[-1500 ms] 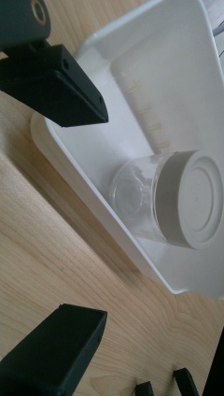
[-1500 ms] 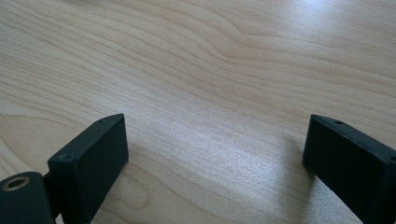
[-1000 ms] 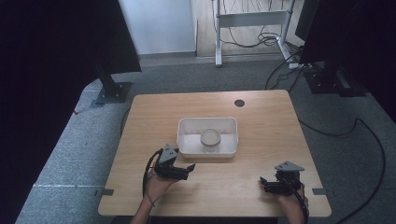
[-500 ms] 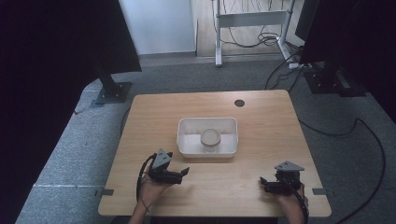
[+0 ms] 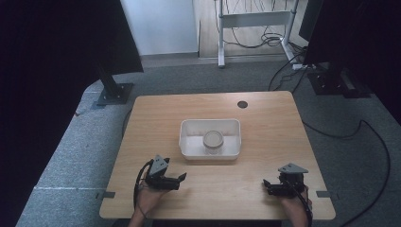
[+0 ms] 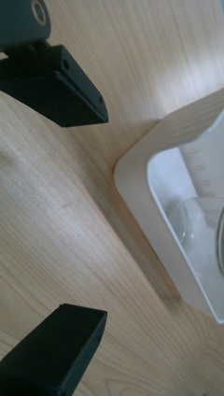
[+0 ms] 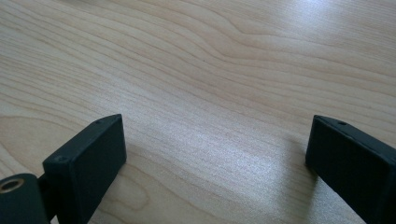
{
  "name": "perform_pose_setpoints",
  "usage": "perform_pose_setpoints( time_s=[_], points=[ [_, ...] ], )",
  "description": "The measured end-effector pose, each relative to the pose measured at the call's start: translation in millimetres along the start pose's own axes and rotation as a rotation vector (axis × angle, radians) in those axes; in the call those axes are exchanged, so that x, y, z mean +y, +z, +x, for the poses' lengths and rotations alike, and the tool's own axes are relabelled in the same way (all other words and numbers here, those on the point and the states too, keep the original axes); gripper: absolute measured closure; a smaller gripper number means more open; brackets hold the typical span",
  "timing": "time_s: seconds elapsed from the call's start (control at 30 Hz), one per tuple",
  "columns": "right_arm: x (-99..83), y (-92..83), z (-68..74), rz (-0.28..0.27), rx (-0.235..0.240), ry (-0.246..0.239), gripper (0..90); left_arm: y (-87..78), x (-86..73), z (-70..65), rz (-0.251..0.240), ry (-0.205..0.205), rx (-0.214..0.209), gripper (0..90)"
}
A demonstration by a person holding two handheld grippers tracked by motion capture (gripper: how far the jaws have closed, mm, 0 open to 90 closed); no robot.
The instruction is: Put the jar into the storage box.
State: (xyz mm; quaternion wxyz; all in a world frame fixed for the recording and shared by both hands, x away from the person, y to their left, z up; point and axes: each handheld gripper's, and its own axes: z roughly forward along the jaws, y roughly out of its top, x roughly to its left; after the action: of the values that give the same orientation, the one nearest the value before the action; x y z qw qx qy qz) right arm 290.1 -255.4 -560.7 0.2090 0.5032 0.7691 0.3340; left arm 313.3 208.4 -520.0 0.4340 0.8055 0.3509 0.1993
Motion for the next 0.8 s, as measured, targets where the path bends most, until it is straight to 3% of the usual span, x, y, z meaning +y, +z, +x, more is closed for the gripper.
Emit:
perform_pose_setpoints(
  time_s=[0.4,0.8],
  points=[
    [0.0,0.0,0.0,0.0,0.0,0.0,4.6,1.5,-14.9,2.1,0.031,-0.009,0.023,5.7],
    [0.0,0.0,0.1,0.0,0.0,0.0,4.6,10.2,-25.7,4.7,0.14,-0.008,0.052,5.7]
  ],
)
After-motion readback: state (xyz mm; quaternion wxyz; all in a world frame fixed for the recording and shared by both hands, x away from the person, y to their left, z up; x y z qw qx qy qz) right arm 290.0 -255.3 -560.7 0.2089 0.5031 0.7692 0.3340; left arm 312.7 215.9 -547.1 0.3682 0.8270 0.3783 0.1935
